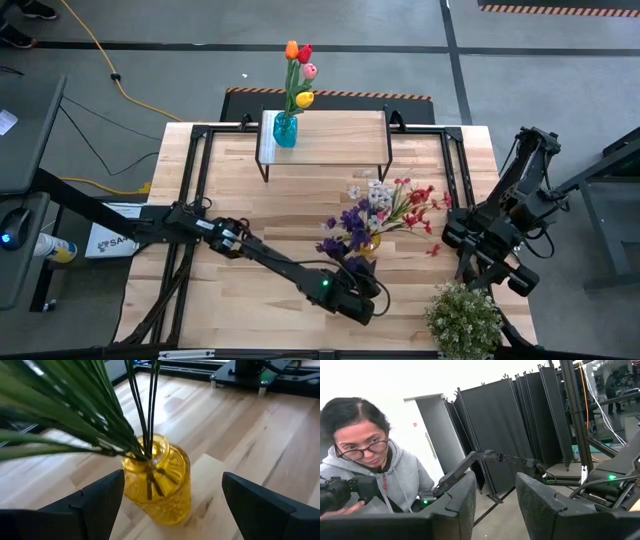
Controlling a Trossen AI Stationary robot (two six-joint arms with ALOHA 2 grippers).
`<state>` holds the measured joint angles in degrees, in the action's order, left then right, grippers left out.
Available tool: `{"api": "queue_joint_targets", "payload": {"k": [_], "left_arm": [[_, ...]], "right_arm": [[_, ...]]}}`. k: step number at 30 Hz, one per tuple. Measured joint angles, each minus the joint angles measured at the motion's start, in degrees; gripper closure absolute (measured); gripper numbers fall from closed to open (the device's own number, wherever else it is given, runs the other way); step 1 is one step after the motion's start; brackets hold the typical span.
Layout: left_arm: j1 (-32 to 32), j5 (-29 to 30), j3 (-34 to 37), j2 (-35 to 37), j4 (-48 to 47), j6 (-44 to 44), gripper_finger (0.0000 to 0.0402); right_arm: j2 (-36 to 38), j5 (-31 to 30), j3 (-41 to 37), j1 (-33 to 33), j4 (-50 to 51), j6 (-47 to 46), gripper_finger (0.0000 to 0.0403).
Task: Pick and place flowers into a vace then onto a shelf
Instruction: Put the yellow flower vase on the shelf
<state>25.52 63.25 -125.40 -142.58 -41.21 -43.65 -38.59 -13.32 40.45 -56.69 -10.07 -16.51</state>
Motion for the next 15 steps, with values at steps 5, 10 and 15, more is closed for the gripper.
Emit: {"api": "queue_joint_targets", "payload": {"k": [5, 10, 15], "left_arm": [[-0.3, -1.0, 0.0, 0.0, -3.9, -5.5, 0.0033], [-1.5, -0.9, 0.6, 0.0, -5.0, -7.7, 0.0033], [-2.6, -4.0, 1.5, 0.0, -3.8, -9.2, 0.0033]], "right_arm": [[0.0, 0.0, 0.0, 0.0, 0.0, 0.0, 0.0272], [0.0, 0.0, 0.0, 0.0, 0.0, -0.1, 0.0272], [0.0, 0.1, 0.0, 0.0, 0.3, -0.5, 0.0272]]}}
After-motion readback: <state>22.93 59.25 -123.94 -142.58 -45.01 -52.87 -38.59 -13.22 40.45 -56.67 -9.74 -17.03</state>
